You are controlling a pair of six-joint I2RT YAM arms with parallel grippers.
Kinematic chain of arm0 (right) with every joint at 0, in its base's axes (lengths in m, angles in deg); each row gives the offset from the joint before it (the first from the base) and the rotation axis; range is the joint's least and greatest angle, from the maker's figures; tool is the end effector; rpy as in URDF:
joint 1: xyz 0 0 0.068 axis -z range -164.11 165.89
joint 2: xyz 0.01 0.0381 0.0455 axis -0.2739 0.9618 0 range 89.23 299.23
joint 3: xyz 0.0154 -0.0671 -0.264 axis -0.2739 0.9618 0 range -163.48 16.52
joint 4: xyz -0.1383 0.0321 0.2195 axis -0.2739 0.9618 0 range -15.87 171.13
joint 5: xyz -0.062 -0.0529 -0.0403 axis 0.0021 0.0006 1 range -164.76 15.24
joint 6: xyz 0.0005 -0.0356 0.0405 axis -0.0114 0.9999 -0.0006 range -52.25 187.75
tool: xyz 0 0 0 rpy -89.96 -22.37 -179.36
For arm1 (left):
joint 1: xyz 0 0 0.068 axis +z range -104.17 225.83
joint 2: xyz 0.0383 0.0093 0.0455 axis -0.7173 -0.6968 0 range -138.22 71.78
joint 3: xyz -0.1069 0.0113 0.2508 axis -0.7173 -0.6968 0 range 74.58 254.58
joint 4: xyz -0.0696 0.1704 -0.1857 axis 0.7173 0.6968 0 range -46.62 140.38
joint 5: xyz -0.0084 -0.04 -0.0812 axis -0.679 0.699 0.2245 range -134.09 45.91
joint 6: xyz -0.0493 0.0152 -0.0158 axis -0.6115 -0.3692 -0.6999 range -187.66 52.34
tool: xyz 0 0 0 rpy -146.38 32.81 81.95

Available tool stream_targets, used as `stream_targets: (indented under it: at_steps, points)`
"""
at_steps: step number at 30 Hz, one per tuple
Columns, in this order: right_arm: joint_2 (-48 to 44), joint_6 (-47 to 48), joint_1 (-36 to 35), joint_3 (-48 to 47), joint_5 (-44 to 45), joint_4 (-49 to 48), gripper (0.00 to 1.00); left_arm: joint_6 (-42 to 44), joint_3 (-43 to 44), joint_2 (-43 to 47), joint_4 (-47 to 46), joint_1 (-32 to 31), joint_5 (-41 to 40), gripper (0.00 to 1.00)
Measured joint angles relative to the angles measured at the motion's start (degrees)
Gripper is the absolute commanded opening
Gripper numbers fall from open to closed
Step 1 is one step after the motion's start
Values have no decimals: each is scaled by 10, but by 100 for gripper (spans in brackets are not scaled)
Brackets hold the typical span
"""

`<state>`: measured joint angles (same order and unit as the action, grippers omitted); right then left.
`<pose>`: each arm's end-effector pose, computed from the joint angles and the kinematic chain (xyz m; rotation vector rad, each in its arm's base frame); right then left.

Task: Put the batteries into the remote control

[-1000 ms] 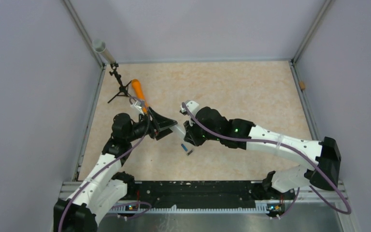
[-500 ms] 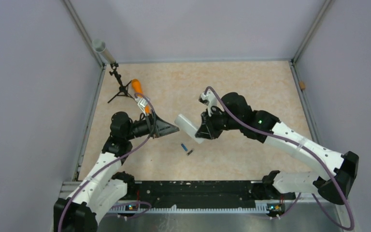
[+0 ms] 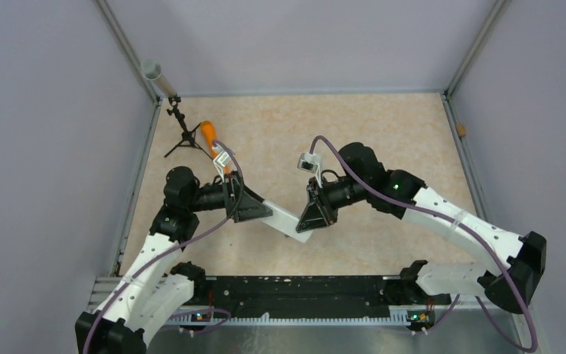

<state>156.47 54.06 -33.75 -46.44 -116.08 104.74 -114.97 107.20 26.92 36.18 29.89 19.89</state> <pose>0.1435 0.2053 0.3408 -1.1471 2.0604 1.3763 0.1588 -0.0786 0.2985 0.4695 1.8713 -1.6948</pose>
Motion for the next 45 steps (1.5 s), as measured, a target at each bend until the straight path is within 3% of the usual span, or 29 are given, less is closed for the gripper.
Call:
stream_targets:
  at_steps: [4,10,24,33,36,37,40,45]
  points:
    - [12,0,3,0,-47,-9,0,21,0,21,15,-27,13,95]
    - [46,-5,4,0,-87,-9,0,57,14,32,51,-58,22,84]
    - [50,-9,4,0,-117,-7,0,103,23,31,103,-86,22,51]
    - [48,-7,5,0,-128,-6,0,115,28,29,112,-94,31,3]
    - [45,-4,5,-1,-132,-7,0,115,31,28,109,-97,37,0]
    - [44,-4,5,-1,-131,-7,5,115,31,28,109,-97,37,0]
    - [43,-4,5,-1,-125,-6,33,115,32,26,109,-97,36,0]
    - [28,-23,7,0,-72,-6,52,115,33,16,124,-97,14,0]
